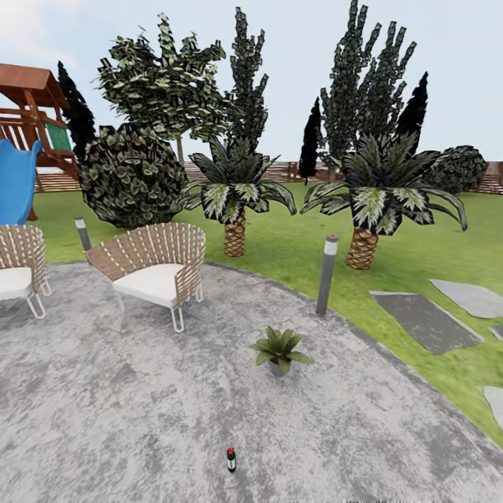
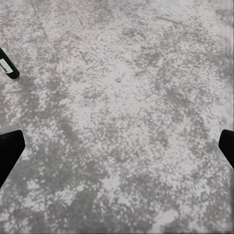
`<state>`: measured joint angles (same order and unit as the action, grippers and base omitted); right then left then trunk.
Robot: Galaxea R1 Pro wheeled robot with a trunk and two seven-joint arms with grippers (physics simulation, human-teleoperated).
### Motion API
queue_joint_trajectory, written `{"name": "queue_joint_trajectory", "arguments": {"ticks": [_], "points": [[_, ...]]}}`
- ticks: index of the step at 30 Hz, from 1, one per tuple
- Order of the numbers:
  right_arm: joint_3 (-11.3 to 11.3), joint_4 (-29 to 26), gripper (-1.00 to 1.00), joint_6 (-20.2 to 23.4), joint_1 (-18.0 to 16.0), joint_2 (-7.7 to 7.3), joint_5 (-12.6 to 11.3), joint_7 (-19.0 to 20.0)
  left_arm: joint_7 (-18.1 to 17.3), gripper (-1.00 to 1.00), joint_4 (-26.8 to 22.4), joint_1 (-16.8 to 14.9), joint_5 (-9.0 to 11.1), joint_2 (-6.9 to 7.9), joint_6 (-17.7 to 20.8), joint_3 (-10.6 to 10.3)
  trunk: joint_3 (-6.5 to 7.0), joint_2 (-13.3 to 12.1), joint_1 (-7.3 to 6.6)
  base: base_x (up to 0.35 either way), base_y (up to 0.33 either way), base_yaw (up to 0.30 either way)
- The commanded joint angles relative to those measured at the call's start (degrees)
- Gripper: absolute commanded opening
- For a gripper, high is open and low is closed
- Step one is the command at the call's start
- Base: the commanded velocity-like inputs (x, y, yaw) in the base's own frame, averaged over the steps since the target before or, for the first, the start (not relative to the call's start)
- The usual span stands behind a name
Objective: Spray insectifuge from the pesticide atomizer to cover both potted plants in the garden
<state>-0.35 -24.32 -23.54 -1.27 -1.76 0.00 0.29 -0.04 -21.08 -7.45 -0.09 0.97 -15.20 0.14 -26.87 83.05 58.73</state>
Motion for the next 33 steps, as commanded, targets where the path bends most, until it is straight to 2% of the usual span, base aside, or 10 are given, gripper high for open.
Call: {"name": "queue_joint_trajectory", "arguments": {"ticks": [1,10,22,33], "points": [[0.0,0.1,1.0,-0.2,0.0,0.0,0.0,0.0,0.0,1.0,0.0,0.0,0.0,0.0,-0.2,0.0,-0.06,0.0,0.0,0.0,0.017,-0.296],[0.0,0.1,1.0,-0.2,0.0,0.0,0.0,0.0,0.0,1.0,0.0,0.0,-0.1,-0.08,-0.3,-0.3,-0.06,0.0,0.0,0.0,0.003,-0.237],[0.0,0.1,1.0,-0.2,0.0,0.0,0.0,0.0,0.0,1.0,0.0,0.0,0.0,0.0,-0.4,-0.1,-2.26,4.8,2.63,0.0,0.0,-0.012],[0.0,0.1,1.0,-0.2,0.0,0.0,0.0,0.0,0.1,1.0,0.0,0.0,0.1,-0.02,-0.4,-0.1,-5.12,9.3,5.05,0.0,0.0,0.0]]}}
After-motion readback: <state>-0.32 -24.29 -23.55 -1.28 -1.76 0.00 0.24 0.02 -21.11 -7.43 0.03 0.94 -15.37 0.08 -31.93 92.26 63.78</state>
